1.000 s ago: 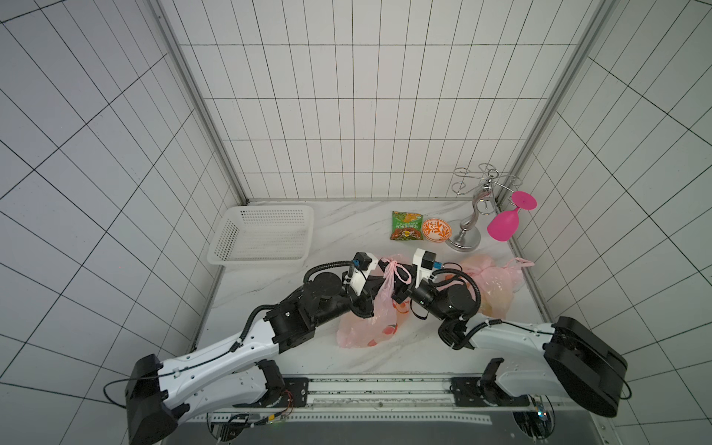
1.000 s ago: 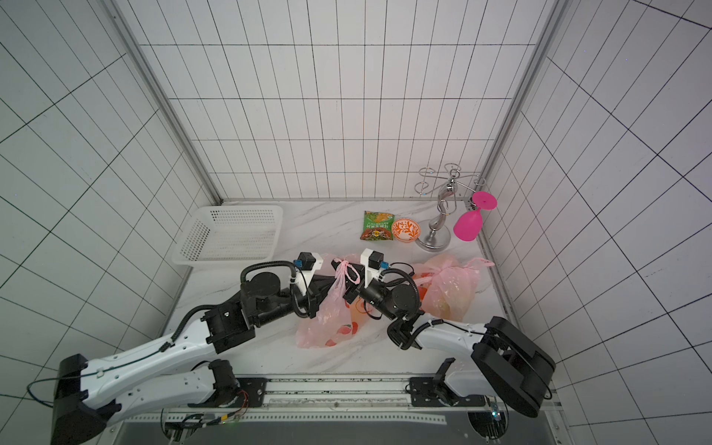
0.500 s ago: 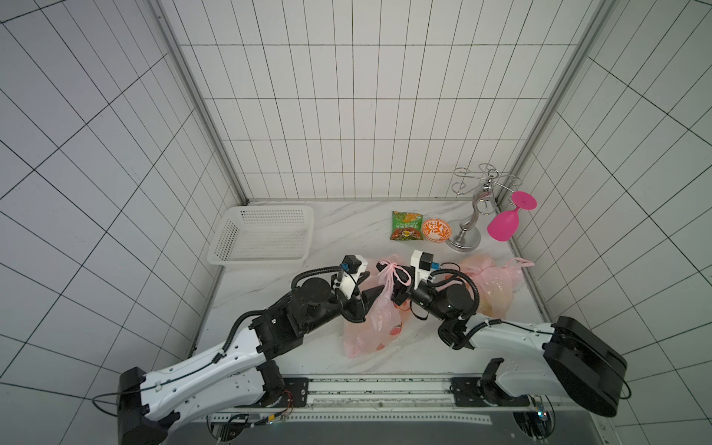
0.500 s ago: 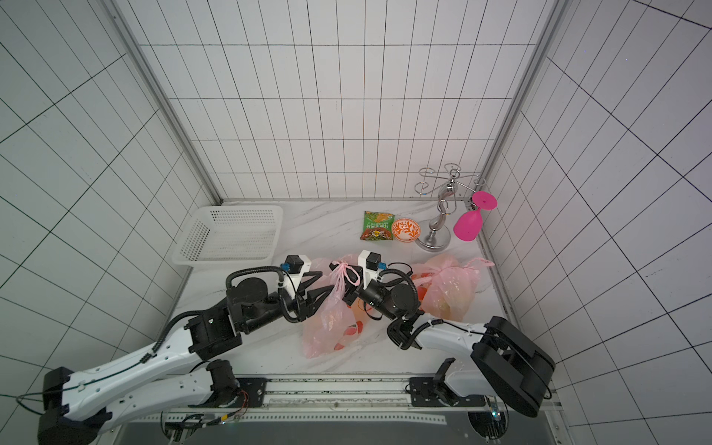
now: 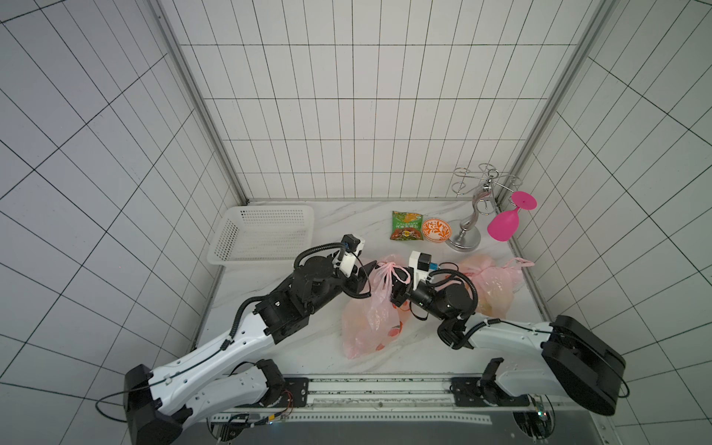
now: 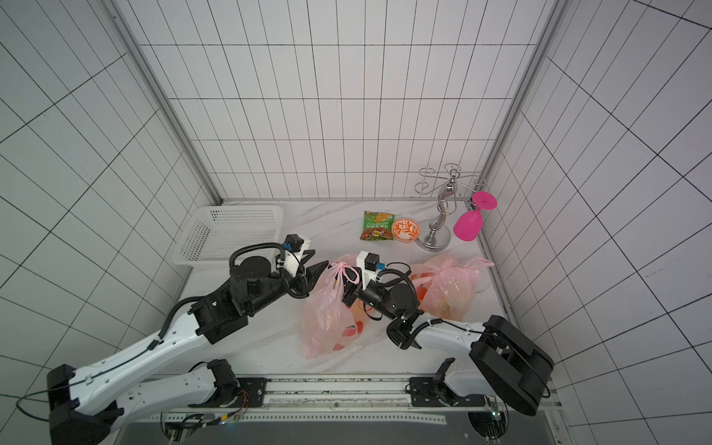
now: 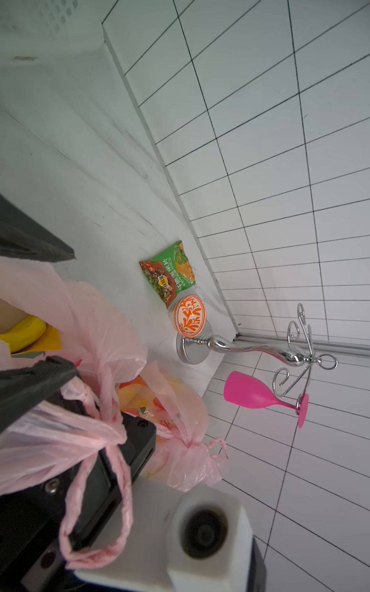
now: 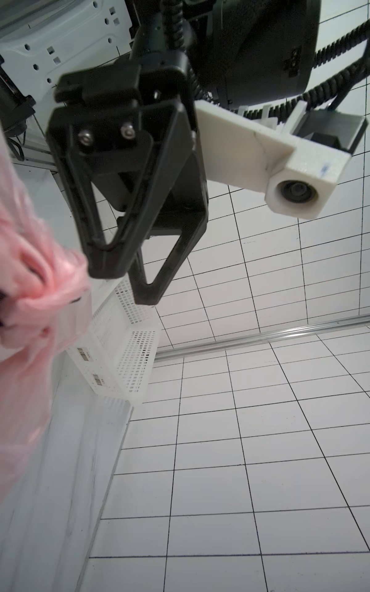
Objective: Place the banana into a plastic bag & tie a knot
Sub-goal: Cross the plastic bag at the center of the board.
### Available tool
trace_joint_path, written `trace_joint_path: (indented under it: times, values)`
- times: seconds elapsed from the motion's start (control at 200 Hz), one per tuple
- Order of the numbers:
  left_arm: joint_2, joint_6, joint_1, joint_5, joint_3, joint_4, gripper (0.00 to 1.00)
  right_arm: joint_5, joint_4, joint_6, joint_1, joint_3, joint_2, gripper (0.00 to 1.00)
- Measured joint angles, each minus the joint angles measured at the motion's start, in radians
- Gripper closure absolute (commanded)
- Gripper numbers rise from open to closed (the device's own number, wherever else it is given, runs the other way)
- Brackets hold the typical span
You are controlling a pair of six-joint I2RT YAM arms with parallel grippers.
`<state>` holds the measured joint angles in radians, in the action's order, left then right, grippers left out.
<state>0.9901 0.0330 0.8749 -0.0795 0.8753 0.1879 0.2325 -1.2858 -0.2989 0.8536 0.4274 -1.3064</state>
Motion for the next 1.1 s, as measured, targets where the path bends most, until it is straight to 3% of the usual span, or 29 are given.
trace_joint_path:
  times: [0.29, 0.68, 0.77, 0.94, 1.099]
  values:
    - [-0.017, -0.044, 0.03, 0.097, -0.012, 0.004, 0.47, 0.01, -0.003, 0.0, 0.0, 0.001, -0.001, 1.0]
    - [0.062, -0.08, 0.031, 0.104, 0.016, 0.008, 0.53, 0.029, -0.006, -0.003, -0.009, 0.001, -0.009, 1.0]
    - [0.064, -0.081, 0.03, 0.109, 0.016, 0.016, 0.53, 0.049, -0.005, 0.0, -0.009, 0.001, -0.009, 1.0]
    - [0.047, -0.078, 0.026, 0.113, 0.016, 0.035, 0.43, 0.078, -0.008, 0.005, -0.008, 0.001, -0.009, 1.0]
    - [-0.009, -0.06, 0.015, 0.111, 0.011, 0.04, 0.48, 0.098, -0.006, 0.008, -0.007, 0.0, -0.001, 1.0]
